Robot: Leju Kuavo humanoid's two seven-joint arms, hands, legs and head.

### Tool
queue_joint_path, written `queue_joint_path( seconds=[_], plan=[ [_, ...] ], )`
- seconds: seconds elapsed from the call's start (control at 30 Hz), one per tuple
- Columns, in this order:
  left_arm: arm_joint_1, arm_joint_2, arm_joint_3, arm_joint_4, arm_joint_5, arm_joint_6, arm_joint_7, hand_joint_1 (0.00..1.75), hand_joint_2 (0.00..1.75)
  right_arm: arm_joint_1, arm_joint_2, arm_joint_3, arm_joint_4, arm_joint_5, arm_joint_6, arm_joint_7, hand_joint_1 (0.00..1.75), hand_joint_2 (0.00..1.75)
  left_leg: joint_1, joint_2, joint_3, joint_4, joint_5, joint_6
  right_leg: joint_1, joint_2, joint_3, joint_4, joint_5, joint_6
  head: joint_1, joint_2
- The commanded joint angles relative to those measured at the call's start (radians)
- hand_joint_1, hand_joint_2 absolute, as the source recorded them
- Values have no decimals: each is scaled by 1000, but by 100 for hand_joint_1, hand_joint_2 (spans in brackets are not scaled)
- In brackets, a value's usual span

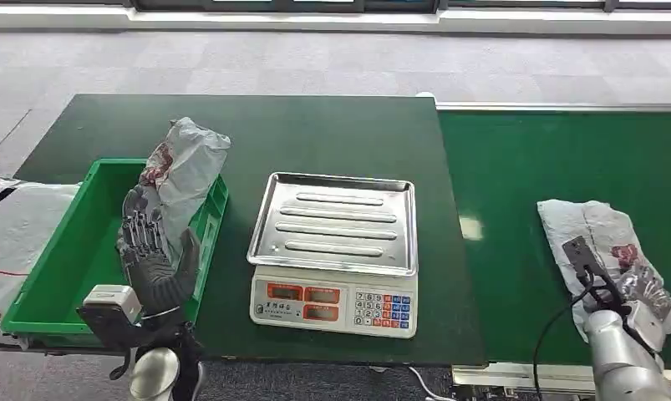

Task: Moved the parcel from conveyor to table for the left to box.

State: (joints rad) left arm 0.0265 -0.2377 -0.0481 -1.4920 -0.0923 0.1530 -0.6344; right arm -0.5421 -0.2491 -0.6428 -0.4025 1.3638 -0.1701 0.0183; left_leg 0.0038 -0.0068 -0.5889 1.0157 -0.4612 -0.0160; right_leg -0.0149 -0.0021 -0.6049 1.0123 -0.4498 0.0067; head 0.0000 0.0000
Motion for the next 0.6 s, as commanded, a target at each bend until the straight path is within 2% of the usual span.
queue_joint_path(
  seconds=[0.03, 0.3, 0.33, 0.37, 0.6],
  plan=[
    [-17, 11, 19, 27, -1, -4, 6, 0, 175, -36, 21, 21, 62, -2, 6, 5, 0, 175, 0, 3, 3, -1, 0, 0, 0, 2, 2, -2, 1, -1, 0, 0],
    [-14, 16, 25, 20, 0, -2, 7, 0, 175, -40, 26, 30, 60, 1, 30, 5, 0, 175, 0, 4, 4, -2, 0, 0, 0, 3, 3, -3, 1, -1, 0, 0],
    [-13, 15, 24, 20, 0, -2, 7, 0, 175, -41, 28, 30, 60, 1, 31, 5, 7, 175, 0, 3, 2, -1, 0, 0, 0, 3, 1, -1, 1, -1, 0, 0],
    [-12, 16, 25, 19, 0, -3, 8, 0, 175, -41, 27, 34, 58, 2, 43, 5, 175, 175, 0, 4, 3, -2, 0, 0, 0, 4, 2, -2, 1, -1, 0, 0],
    [-14, 11, 39, 23, 13, 8, 2, 0, 175, -31, 33, 63, 29, 8, 67, 9, 175, 175, 0, 4, 3, -2, 0, 0, 0, 3, 2, -2, 1, -1, 0, 0]
  ],
)
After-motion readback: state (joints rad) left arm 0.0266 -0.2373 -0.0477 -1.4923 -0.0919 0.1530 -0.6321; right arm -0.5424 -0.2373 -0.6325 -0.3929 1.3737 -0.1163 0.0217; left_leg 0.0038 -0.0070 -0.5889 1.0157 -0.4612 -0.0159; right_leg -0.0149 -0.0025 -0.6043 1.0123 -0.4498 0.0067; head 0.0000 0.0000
